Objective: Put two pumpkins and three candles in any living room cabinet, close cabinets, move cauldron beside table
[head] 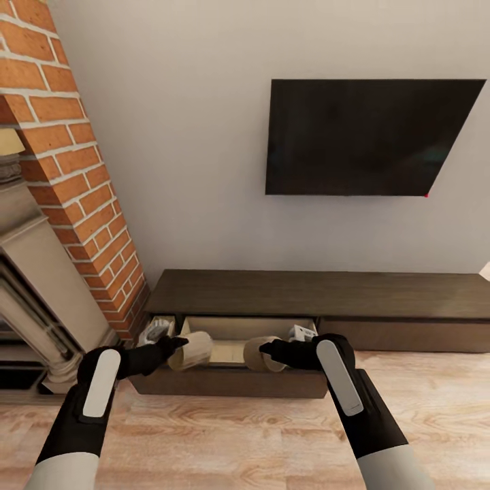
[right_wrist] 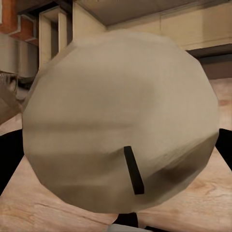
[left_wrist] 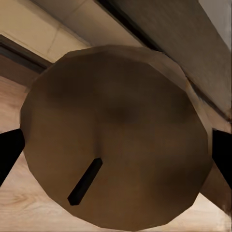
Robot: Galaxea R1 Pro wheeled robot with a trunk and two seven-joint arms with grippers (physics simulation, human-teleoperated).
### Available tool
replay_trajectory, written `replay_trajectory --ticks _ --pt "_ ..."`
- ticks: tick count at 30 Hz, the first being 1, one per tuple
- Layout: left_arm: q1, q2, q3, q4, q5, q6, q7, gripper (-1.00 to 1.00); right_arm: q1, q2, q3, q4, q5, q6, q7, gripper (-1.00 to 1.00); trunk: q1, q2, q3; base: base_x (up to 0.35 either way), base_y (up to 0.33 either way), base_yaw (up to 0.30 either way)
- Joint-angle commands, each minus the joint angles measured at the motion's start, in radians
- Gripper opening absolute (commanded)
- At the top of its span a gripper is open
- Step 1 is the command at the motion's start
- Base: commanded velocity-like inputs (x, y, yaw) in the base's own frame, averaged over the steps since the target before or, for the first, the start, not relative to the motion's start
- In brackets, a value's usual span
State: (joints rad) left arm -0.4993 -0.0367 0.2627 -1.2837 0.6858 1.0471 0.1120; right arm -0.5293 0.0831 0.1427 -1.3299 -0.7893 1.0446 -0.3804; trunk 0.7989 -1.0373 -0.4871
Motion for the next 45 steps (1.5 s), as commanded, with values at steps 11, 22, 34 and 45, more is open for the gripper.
replay_trajectory --ticks 11,22,34,45 --pt "0.001 0.063 -0.006 0.061 0.111 0.0 0.0 -1.0 -0.002 0.004 0.001 0.007 -0.001 -0.009 0.03 -1.0 -0.042 0.077 0.035 0.0 0.0 0.0" --pt "0.001 0.064 -0.008 0.061 0.11 0.0 0.0 -1.0 -0.004 0.016 0.003 0.012 -0.002 -0.011 0.028 -1.0 -0.084 0.154 0.069 0.0 0.0 0.0" --pt "0.004 0.058 -0.009 0.06 0.11 0.0 0.0 -1.0 -0.004 0.015 0.002 0.012 -0.001 -0.011 0.028 -1.0 -0.111 0.203 0.091 0.002 0.0 -0.002" --pt "0.005 0.064 -0.009 0.06 0.11 0.0 0.0 -1.0 -0.004 0.017 0.003 0.012 -0.002 -0.011 0.028 -1.0 -0.111 0.203 0.092 0.236 0.102 -0.084"
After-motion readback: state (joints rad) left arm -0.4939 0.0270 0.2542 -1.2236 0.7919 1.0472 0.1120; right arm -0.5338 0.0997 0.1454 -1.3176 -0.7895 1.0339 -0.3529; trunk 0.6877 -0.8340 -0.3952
